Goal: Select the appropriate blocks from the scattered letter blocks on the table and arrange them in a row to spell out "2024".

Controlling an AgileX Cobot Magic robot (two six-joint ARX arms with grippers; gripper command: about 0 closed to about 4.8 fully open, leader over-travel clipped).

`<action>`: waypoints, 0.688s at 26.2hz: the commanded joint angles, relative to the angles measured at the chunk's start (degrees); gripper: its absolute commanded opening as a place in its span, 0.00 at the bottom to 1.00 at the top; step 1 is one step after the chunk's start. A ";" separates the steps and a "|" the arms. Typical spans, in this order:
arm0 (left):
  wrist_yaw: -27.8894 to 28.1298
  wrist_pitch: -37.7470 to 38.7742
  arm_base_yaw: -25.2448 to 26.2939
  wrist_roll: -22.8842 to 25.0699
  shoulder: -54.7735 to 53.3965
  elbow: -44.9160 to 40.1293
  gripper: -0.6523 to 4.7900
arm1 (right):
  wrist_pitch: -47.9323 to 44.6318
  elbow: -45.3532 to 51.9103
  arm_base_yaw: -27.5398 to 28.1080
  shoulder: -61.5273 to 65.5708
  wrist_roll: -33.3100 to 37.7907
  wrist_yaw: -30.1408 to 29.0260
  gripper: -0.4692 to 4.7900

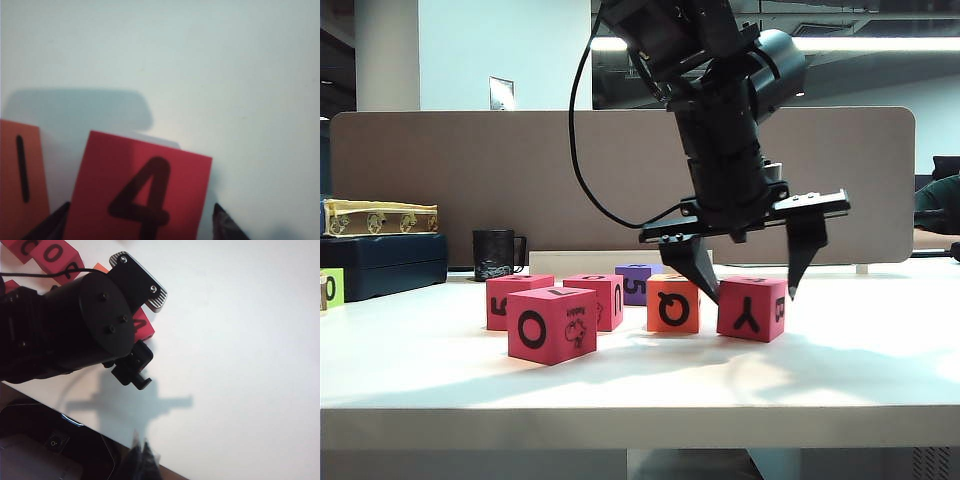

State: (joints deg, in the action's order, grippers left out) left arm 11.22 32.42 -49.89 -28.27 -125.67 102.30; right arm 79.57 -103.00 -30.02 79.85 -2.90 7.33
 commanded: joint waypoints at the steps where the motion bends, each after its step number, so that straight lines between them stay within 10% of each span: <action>1: 0.59 -0.04 -0.04 4.37 0.24 0.22 0.76 | -0.22 -0.22 -0.07 -0.20 0.09 -0.15 0.09; 18: 2.84 1.86 -0.09 14.82 0.42 0.22 0.76 | -0.13 -0.22 -0.07 -0.20 0.09 -0.15 0.09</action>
State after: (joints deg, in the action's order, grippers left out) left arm 13.69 35.35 -49.87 -14.28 -125.67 102.41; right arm 79.59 -103.00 -30.02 79.85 -2.90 7.33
